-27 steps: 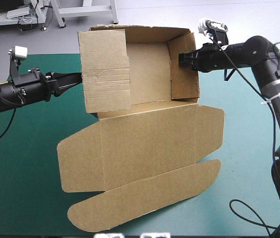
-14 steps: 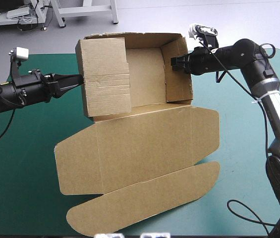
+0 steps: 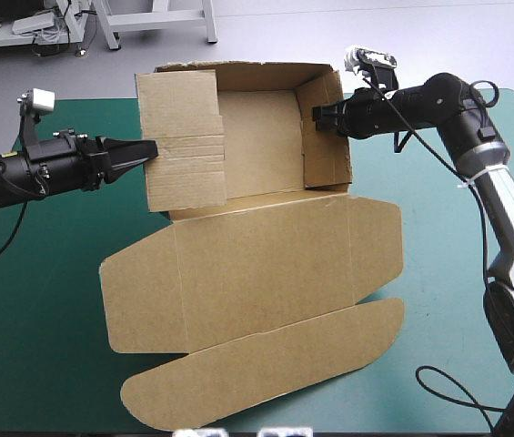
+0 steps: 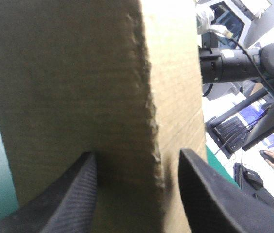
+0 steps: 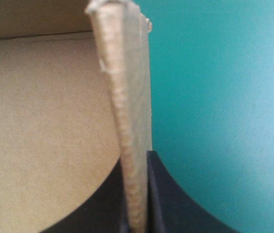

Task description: Fold the box

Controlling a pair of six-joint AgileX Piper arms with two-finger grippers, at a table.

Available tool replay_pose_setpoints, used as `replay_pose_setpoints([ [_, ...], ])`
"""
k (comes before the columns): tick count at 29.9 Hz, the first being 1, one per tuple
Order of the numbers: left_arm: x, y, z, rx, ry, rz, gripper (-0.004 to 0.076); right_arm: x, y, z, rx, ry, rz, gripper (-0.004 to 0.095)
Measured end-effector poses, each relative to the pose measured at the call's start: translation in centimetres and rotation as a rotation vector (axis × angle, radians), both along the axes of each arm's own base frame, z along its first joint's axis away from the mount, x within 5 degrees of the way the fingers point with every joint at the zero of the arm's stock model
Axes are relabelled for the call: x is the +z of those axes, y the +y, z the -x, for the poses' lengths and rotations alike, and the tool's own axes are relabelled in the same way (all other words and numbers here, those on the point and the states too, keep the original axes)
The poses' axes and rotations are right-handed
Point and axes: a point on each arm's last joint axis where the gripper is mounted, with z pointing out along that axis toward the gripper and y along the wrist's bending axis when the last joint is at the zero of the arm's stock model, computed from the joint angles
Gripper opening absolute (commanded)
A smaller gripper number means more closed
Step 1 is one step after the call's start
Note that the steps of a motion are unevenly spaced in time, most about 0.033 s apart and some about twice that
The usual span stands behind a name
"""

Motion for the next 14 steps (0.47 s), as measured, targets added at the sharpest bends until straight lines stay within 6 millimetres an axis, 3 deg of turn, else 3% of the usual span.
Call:
replay_pose_setpoints([
  [5,-0.5,0.2,0.0,0.008,0.016,-0.053,0.0377,0.0,0.6,0.1,0.005,-0.017,0.009,-0.0012],
  [14,-1.5,0.7,0.0,0.037,0.071,-0.167,0.0377,0.0,4.3,0.9,0.038,-0.090,0.079,-0.0012],
])
